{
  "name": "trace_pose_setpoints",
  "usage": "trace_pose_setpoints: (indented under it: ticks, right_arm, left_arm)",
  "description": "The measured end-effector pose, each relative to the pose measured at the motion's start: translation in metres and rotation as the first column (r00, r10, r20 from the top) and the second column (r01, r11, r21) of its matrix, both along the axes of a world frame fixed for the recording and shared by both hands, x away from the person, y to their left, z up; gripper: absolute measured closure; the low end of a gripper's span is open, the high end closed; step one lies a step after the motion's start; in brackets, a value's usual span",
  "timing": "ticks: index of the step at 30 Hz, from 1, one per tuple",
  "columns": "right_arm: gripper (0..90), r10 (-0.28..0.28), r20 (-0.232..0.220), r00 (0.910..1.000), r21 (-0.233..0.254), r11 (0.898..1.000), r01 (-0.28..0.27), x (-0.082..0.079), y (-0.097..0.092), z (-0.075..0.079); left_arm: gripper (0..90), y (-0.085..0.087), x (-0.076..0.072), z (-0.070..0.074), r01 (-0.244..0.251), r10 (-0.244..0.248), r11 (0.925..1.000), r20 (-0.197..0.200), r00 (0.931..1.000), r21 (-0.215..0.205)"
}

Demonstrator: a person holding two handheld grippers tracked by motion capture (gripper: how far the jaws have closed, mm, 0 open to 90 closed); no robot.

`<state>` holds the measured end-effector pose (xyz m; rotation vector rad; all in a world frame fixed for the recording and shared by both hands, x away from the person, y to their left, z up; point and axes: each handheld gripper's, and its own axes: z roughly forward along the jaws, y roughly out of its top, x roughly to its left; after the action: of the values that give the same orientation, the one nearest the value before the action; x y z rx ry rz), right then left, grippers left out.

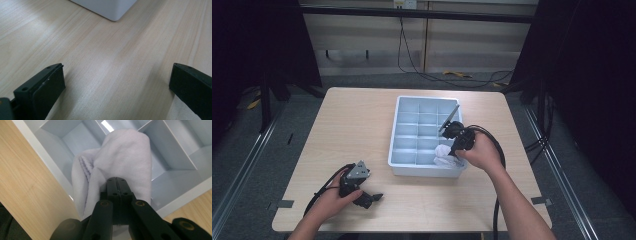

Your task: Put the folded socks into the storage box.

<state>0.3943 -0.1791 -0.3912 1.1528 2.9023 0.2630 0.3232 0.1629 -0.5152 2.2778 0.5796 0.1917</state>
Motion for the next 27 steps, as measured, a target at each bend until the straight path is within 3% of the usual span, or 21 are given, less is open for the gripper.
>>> trace_pose_setpoints:
  ticks: [7, 13, 15, 18, 19, 24, 27]
  right_arm:
    - [90.0, 0.017, -0.018, 0.9997, -0.033, 0.999, -0.018, 0.0, 0.002, -0.02]
    - [90.0, 0.014, -0.03, 0.9995, -0.025, 1.0, -0.015, -0.001, 0.0, -0.026]
    - [90.0, 0.023, -0.063, 0.9978, -0.054, 0.998, -0.027, -0.002, 0.0, -0.033]
    - [90.0, 0.014, -0.061, 0.9981, -0.057, 0.998, -0.018, -0.004, -0.001, -0.036]
    - [88.6, 0.009, -0.054, 0.9985, -0.027, 1.0, -0.01, -0.004, -0.005, -0.032]
    - [88.0, -0.004, -0.041, 0.9992, -0.016, 1.0, 0.004, -0.005, -0.007, -0.015]
    - [88.3, 0.007, -0.011, 0.9999, -0.02, 1.0, -0.008, -0.003, -0.007, 0.003]
  left_arm:
    - [0.0, 0.0, 0.0, 0.0, -0.001, 0.001, 1.0, 0.001, 1.0, 0.004]
    - [0.0, 0.0, 0.0, 0.0, 0.002, -0.002, 1.0, 0.0, 1.0, 0.004]
    - [0.0, 0.0, 0.0, 0.0, 0.002, -0.002, 1.0, 0.0, 1.0, 0.004]
    - [0.0, 0.0, 0.0, 0.0, 0.001, -0.001, 1.0, -0.002, 1.0, 0.004]
    - [0.0, 0.0, 0.0, 0.0, 0.002, -0.002, 1.0, -0.002, 1.0, 0.004]
    - [0.0, 0.0, 0.0, 0.0, 0.0, 0.0, 1.0, -0.003, 1.0, 0.003]
    - [0.0, 0.0, 0.0, 0.0, -0.001, 0.001, 1.0, -0.001, 1.0, 0.002]
